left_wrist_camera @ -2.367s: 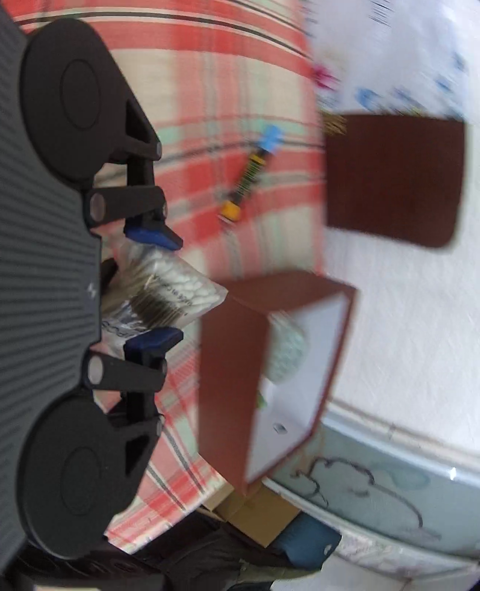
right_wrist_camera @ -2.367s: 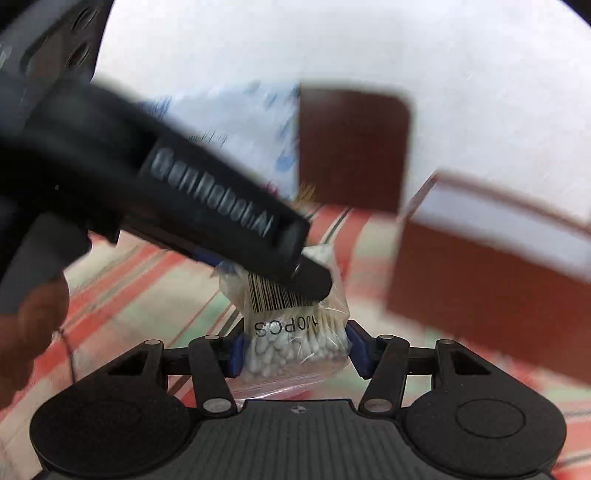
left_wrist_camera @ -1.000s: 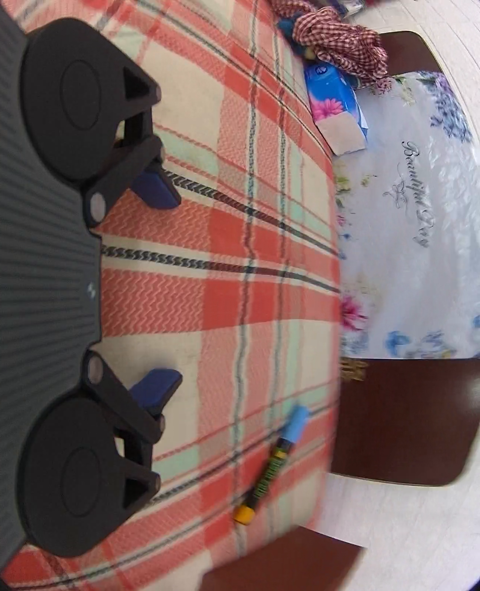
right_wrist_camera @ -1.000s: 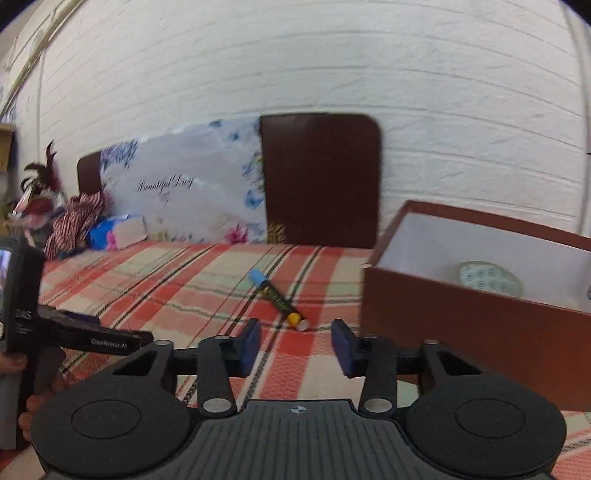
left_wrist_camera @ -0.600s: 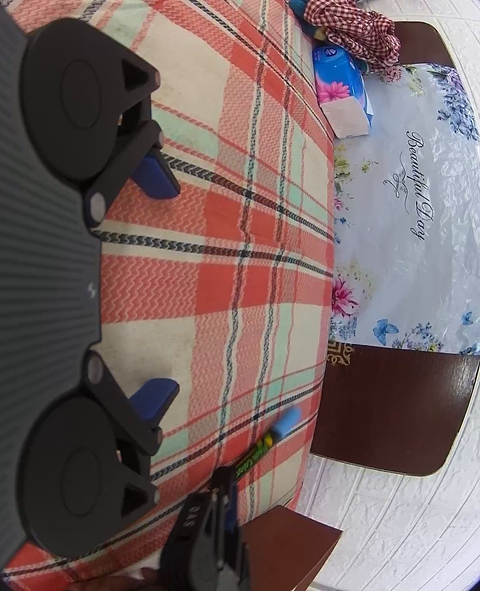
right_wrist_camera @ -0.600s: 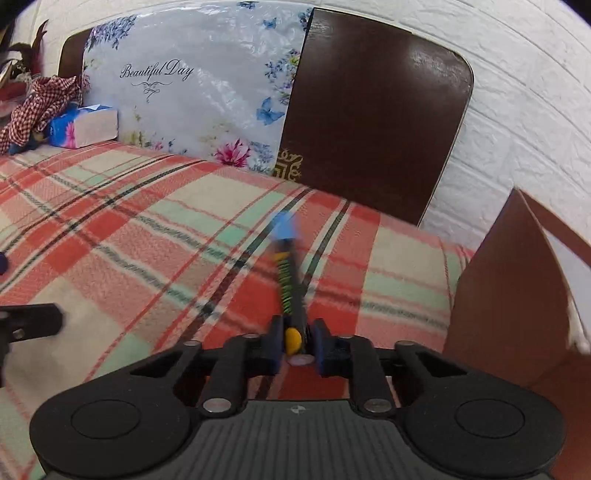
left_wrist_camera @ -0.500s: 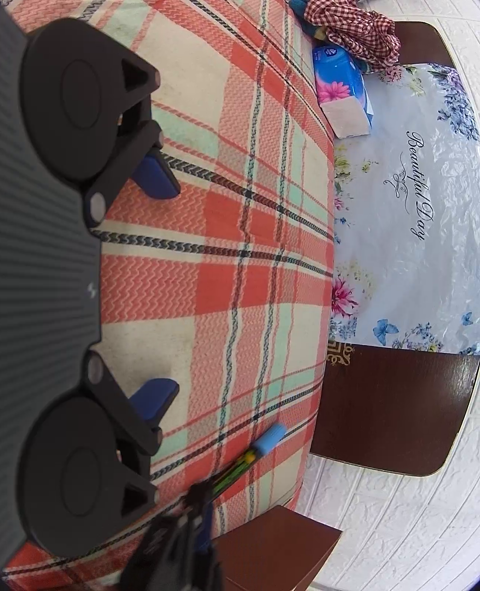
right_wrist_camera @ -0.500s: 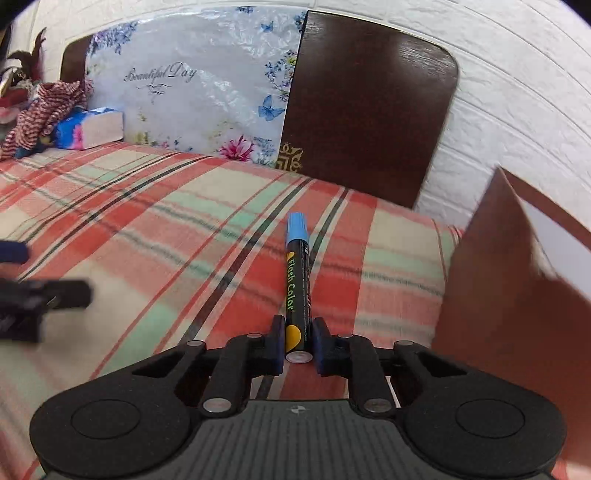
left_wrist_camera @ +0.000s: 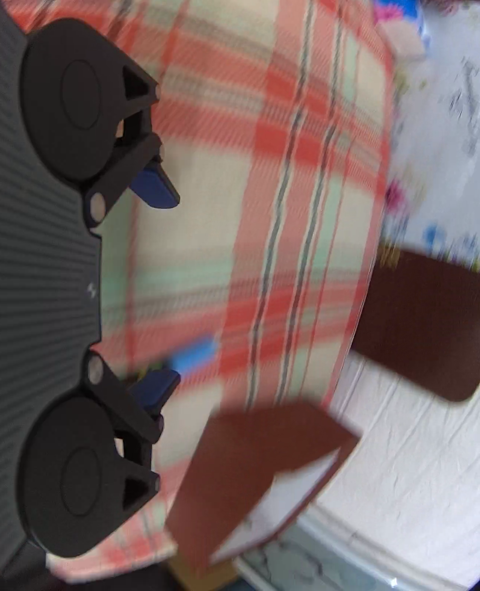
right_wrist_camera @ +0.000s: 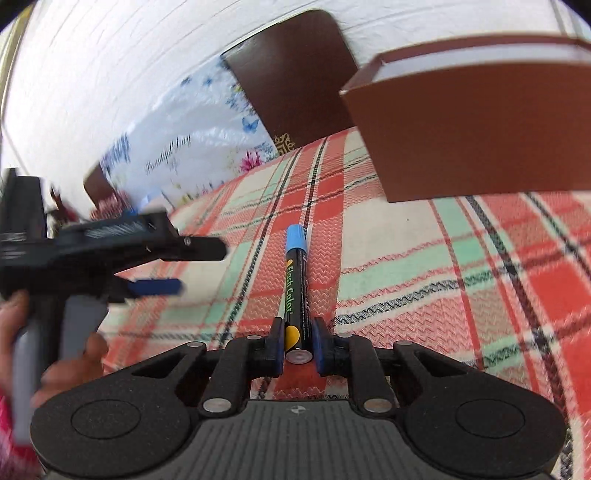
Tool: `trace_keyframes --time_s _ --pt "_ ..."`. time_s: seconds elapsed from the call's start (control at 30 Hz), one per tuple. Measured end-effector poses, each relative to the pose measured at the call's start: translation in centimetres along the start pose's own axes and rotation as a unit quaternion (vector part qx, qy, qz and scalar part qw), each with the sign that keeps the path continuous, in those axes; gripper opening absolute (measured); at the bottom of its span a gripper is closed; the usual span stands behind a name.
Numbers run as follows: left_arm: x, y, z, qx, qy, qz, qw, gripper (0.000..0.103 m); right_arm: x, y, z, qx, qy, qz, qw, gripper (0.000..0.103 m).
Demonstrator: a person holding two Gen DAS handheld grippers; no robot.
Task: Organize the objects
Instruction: 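Move the left gripper to the blue-capped marker and grasp it, then carry the marker into the brown box and release it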
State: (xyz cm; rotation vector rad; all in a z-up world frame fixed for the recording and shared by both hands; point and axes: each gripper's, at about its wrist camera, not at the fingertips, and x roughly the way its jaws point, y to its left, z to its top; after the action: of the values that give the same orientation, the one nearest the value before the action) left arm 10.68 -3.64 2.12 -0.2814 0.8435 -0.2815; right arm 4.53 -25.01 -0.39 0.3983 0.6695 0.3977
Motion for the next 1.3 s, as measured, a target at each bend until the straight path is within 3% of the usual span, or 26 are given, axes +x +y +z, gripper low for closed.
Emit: trace_keyframes --time_s 0.13,0.2,0.27,0.33,0.4,0.53,0.73,0.83,0.9,0.93,0.97,1.03,1.13,1.3 --pt "1.7 -4.5 -1.0 0.010 0.050 -0.009 0.9986 0.094 -1.3 -0.5 -0.2 0.015 -0.027 0.022 0.999 0.016" --pt "3.0 -5.5 -1.7 0.011 0.075 -0.006 0.9971 0.074 -2.0 -0.7 -0.3 0.019 -0.040 0.032 0.999 0.016" --pt "3.4 -6.8 -2.2 0.048 0.064 0.024 0.9965 0.038 -2.1 -0.7 -0.5 0.020 -0.038 0.026 0.999 0.016" --pt "3.2 -7.0 -2.0 0.037 0.073 -0.002 0.9967 0.029 -2.2 -0.6 -0.6 0.022 -0.035 0.025 0.999 0.016" --pt "2.3 -7.5 -1.4 0.033 0.065 -0.009 0.9973 0.029 -3.1 -0.2 -0.4 0.008 -0.054 0.019 0.998 0.017" --pt "-0.5 -11.1 0.7 0.081 0.008 -0.024 0.9964 0.028 -6.1 0.4 1.0 -0.019 -0.126 0.016 0.992 0.016" --pt "-0.5 -17.5 5.7 0.160 -0.039 -0.049 0.9852 0.028 -7.8 0.1 5.3 -0.052 -0.230 -0.031 0.971 0.017" --pt "1.8 -19.8 8.0 0.187 -0.039 -0.052 0.9803 0.030 -6.8 -1.4 8.0 -0.038 -0.246 -0.054 0.967 0.017" --pt "4.0 -20.7 9.5 0.186 -0.038 -0.040 0.9810 0.037 -5.3 -2.7 9.9 -0.032 -0.247 -0.076 0.966 0.022" --pt "5.2 -21.0 10.0 0.191 -0.040 -0.023 0.9806 0.055 -4.2 -3.2 10.8 -0.037 -0.243 -0.097 0.964 0.027" --pt "6.3 -21.2 10.3 0.198 -0.048 0.002 0.9791 0.062 -3.1 -4.0 11.4 -0.043 -0.233 -0.126 0.963 0.044" --pt "7.7 -21.2 10.4 0.206 -0.054 0.038 0.9764 0.060 -1.9 -5.1 12.0 -0.042 -0.219 -0.156 0.962 0.044" --pt "6.7 -20.5 9.6 0.208 -0.068 0.013 0.9757 0.062 -3.6 -5.9 10.7 -0.029 -0.255 -0.144 0.956 0.045" --pt "5.1 -19.4 7.7 0.198 -0.078 0.005 0.9771 0.065 -5.9 -4.9 8.0 -0.046 -0.287 -0.165 0.942 0.045"
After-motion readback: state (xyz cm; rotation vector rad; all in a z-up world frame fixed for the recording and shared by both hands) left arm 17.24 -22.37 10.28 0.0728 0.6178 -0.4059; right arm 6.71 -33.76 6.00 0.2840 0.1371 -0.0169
